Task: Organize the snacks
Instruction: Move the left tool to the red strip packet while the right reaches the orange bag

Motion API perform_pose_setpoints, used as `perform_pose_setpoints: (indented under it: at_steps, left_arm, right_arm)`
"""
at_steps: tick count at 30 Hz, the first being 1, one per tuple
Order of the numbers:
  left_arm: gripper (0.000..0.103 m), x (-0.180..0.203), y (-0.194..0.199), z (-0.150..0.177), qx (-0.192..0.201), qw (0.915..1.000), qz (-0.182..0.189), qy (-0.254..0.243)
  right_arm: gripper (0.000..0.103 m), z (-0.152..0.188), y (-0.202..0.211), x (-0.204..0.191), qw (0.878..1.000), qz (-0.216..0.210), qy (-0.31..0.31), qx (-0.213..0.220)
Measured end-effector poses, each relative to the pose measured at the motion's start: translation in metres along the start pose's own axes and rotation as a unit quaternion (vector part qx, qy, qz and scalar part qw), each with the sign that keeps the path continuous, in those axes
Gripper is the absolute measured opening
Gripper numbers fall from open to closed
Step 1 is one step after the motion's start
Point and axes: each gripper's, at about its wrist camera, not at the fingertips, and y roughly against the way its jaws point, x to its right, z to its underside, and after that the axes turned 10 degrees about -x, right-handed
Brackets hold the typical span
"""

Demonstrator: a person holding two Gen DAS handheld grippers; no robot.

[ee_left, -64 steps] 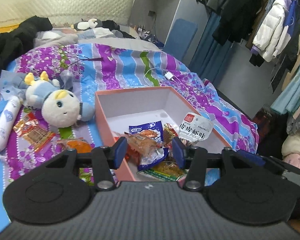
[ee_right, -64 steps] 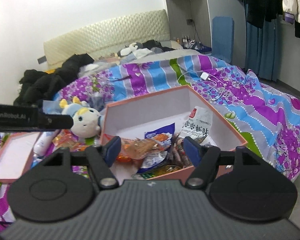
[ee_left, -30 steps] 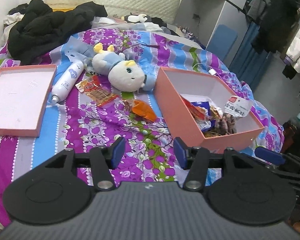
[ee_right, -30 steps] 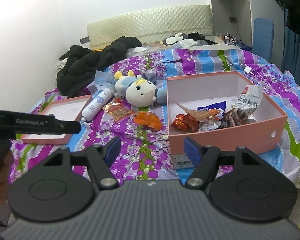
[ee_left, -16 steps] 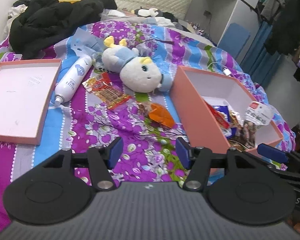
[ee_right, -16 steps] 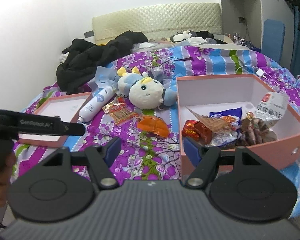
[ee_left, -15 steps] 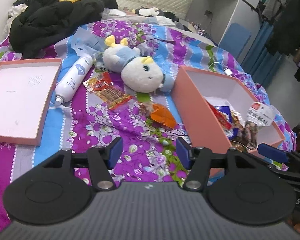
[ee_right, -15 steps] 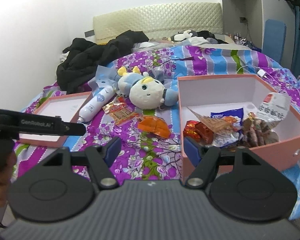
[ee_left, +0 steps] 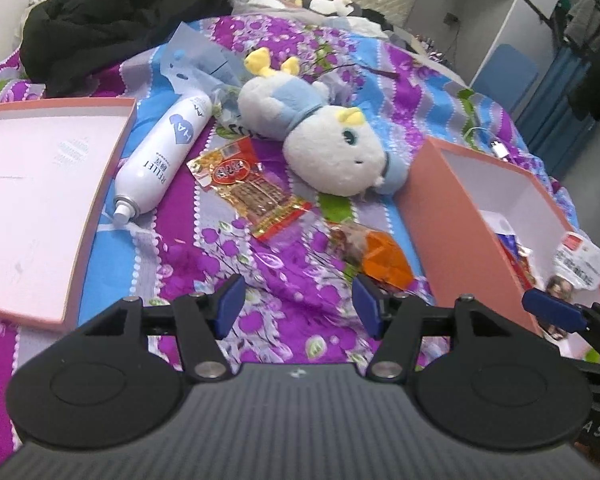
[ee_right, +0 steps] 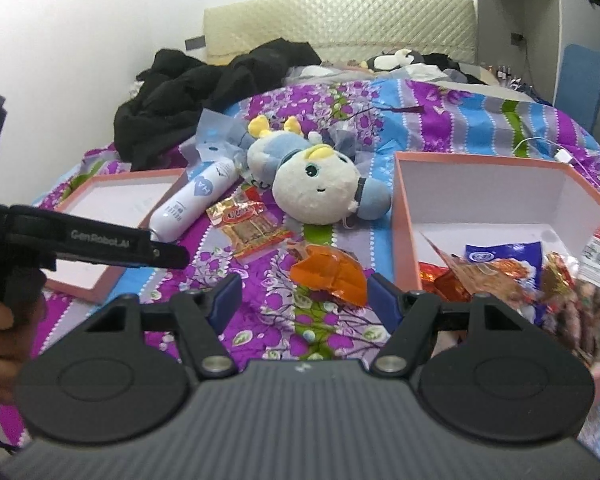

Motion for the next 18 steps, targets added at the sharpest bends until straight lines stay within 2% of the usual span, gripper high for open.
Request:
perform_pose_setpoints:
  at_steps: [7,12,16,18]
  left_arm:
    - [0.065,-0.024,-0.063,-0.036,-0.021,0.9997,-0.001,0.015]
    - [0.077,-0.037,-0.105,-0.061,-0.026,0.9991,-0.005,0.032]
    - [0.079,-0.036,-0.135,-0.078,-0.035,0.9992,-0.017,0.013]
    - [0.08,-0.03,-0.146,-0.086,-0.034,0.9989,-0.026,-0.019]
  right_arm:
    - [0.071,-0.017,-0.06,-0.008,0.999,0.017,0.028,-0.02]
    - [0.071,-0.026,-0.098,-0.011,0.998,0.035,0.043,-0.029]
    - [0.071,-0.029,-0.127,-0.009,0.996,0.058,0.051,-0.047]
    - [0.071,-0.029,-0.138,-0.007,0.995,0.058,0.054,-0.056]
